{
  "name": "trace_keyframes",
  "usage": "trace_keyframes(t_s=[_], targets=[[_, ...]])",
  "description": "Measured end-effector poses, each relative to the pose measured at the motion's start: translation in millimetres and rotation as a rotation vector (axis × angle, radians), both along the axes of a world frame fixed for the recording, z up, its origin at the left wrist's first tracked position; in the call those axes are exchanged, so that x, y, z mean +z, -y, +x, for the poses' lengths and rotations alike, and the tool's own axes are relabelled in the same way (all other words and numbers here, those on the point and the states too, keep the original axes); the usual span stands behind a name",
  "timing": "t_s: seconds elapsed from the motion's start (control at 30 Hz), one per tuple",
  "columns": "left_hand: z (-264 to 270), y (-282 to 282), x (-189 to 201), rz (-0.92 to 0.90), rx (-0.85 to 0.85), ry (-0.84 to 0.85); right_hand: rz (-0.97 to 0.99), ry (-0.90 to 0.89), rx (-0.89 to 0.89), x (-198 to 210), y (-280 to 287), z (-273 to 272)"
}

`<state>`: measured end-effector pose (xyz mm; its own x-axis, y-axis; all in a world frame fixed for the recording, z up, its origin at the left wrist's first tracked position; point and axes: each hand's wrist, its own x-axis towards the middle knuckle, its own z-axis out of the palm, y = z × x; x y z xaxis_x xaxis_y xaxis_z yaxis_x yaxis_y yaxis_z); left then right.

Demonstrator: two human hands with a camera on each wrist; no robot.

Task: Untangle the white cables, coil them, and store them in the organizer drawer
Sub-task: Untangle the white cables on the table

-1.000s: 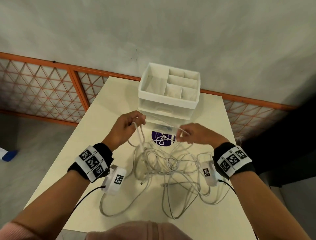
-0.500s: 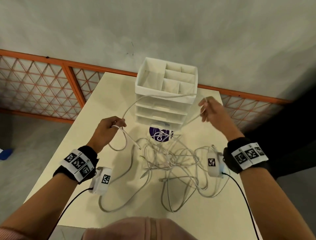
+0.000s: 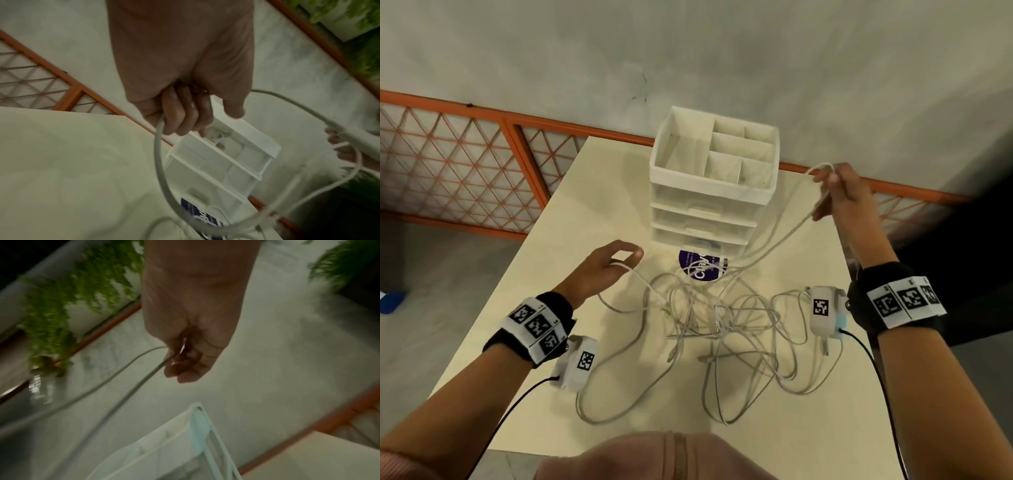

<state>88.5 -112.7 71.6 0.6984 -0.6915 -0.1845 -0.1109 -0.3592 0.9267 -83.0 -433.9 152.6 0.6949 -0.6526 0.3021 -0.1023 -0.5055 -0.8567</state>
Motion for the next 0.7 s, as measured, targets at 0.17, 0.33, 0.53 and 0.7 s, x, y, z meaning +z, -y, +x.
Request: trace_keyframes(t_s=[0.17,0.33,0.53,0.7], targets=[[-16,39,25,-0.174,-0.206,-0.007,-0.384,-0.234,0.366,11,-39,28],[-38,81,43,-0.209,-0.342,0.062,-0.561,-0.327,0.451,-9,-59,50],[-30,89,42,-0.344,-0.179,0.267,-0.377,-0.369,0.416,-2,-66,40],[-3,77,59,-0.425,-0.033,0.44,-0.182,-0.857,0.577,-19,-58,22]])
